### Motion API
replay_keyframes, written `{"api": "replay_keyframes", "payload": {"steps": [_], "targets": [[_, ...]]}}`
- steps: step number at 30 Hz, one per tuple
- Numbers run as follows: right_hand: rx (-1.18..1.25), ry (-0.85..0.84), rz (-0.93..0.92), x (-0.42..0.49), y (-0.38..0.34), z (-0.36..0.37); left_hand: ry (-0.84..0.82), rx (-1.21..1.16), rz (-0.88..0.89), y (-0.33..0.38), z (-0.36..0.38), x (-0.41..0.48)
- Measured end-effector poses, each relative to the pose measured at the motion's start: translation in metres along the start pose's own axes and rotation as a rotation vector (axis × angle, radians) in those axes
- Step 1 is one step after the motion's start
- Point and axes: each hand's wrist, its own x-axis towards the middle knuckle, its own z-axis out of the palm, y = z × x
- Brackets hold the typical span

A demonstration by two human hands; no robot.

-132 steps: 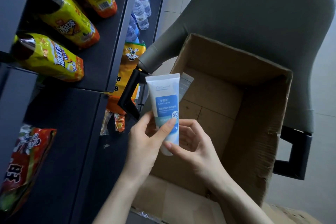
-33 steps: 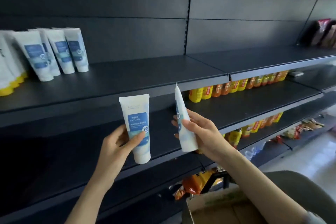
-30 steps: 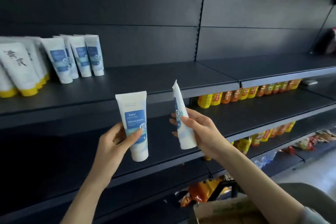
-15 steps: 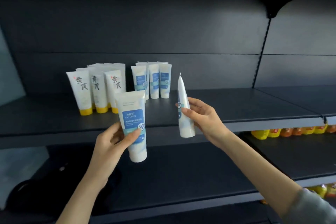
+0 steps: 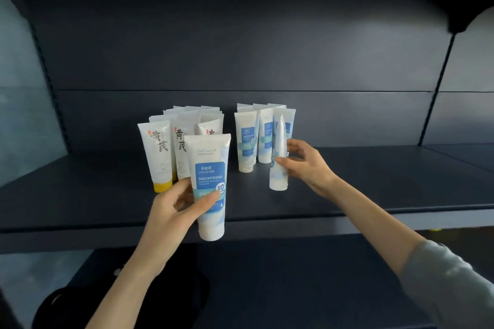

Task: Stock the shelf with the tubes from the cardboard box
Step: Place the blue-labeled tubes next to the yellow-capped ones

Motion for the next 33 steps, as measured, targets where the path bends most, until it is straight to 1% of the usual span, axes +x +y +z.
{"api": "replay_keyframes", "payload": {"steps": [4, 13, 21, 24, 27, 30, 33], "targets": [[0.013, -0.021, 0.028, 0.024, 0.012, -0.001, 0.023, -0.003, -0.006, -0.003, 0.007, 0.012], [-0.001, -0.145, 0.039, 0.065, 0.03, 0.0, 0.063, 0.038, 0.002, -0.01, 0.017, 0.032], [0.008, -0.161, 0.049, 0.078, 0.035, 0.003, 0.051, 0.025, 0.021, -0.016, 0.023, 0.035], [0.031, -0.185, 0.089, 0.075, 0.03, -0.003, 0.066, 0.006, 0.027, -0.017, 0.024, 0.038], [-0.008, -0.144, 0.112, 0.062, 0.02, -0.01, 0.088, -0.022, 0.026, -0.018, 0.029, 0.039], [-0.074, -0.041, 0.027, 0.04, 0.011, -0.011, 0.121, -0.021, 0.026, -0.019, 0.035, 0.042], [-0.062, -0.008, -0.074, 0.012, 0.002, -0.007, 0.124, -0.026, 0.013, -0.02, 0.044, 0.046]]}}
